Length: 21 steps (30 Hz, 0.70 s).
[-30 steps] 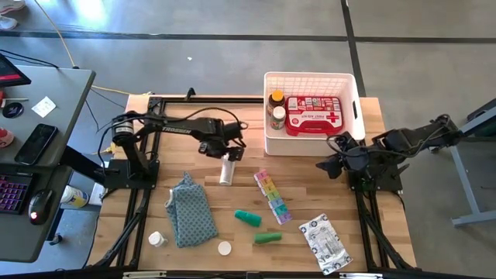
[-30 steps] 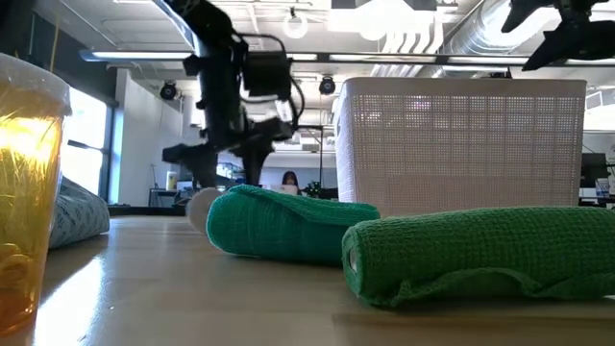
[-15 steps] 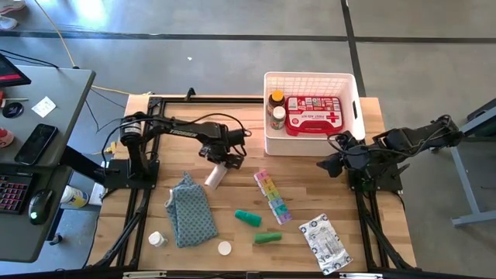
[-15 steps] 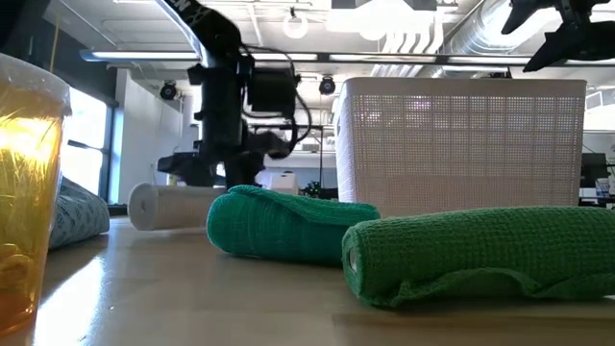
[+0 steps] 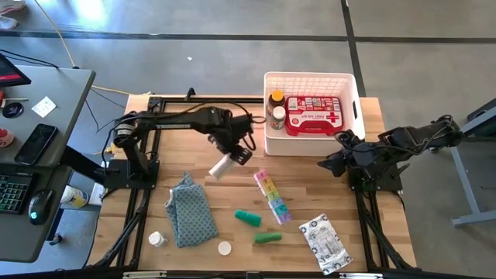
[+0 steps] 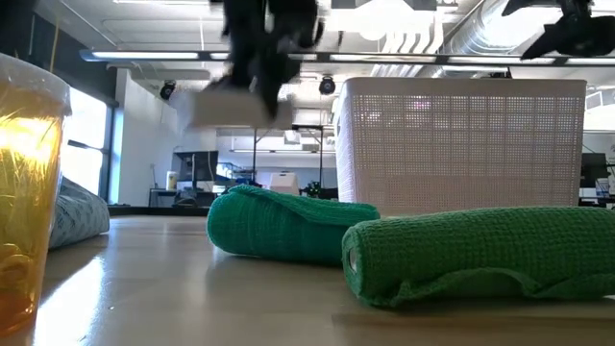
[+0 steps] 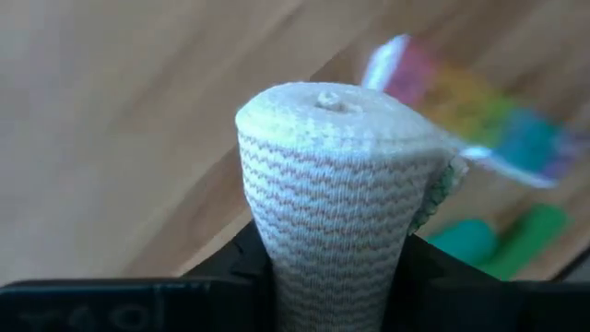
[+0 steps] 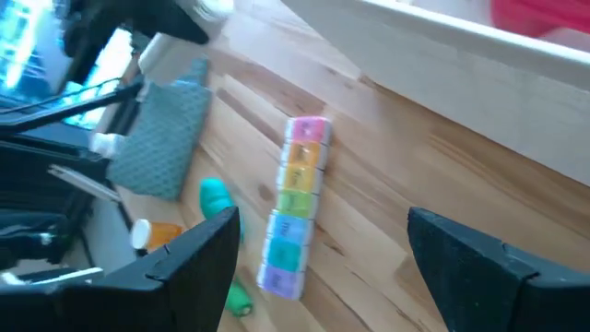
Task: Pick & place medical supplies in basket/bin
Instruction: Put the white bandage into the white bin
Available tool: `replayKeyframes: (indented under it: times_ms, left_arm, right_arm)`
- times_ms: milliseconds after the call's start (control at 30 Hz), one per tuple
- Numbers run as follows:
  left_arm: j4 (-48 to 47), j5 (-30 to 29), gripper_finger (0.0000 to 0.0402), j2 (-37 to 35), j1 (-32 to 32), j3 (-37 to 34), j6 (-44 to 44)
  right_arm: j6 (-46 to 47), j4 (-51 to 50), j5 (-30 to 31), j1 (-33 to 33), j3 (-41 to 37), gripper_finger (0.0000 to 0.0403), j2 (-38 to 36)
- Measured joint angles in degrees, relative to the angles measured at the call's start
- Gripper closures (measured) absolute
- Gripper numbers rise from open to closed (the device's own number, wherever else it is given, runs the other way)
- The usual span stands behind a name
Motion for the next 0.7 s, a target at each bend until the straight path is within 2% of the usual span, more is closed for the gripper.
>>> replayKeyframes:
  times_ms: [133,300,500,633,700]
  left_arm:
    - [-2.3,-8.2,0.0228,-0.2,-1.7,14.7,7.1]
    - [7.9,-18.2,0.0224,-0.2,-0.5,26.6,18.7]
    - [25.0,-16.4,0.0222,0.0,5.2,30.9,25.5]
    - [38.0,-12.4,0.0221,2.0,9.0,31.0,28.0]
    - [41.3,-8.8,0.0221,3.9,10.9,30.9,28.6]
  right_arm:
    - [1.5,3.7,4.1,0.1,0.0,0.0101,-0.9]
    - [-2.7,11.1,13.0,0.0,0.0,0.0101,-2.0]
    - [-19.8,28.8,21.8,0.0,0.0,0.0101,-3.6]
    - [-30.1,41.5,26.9,0.0,0.0,0.0101,-5.4]
    - [-33.3,45.7,28.0,0.0,0.0,0.0101,-6.1]
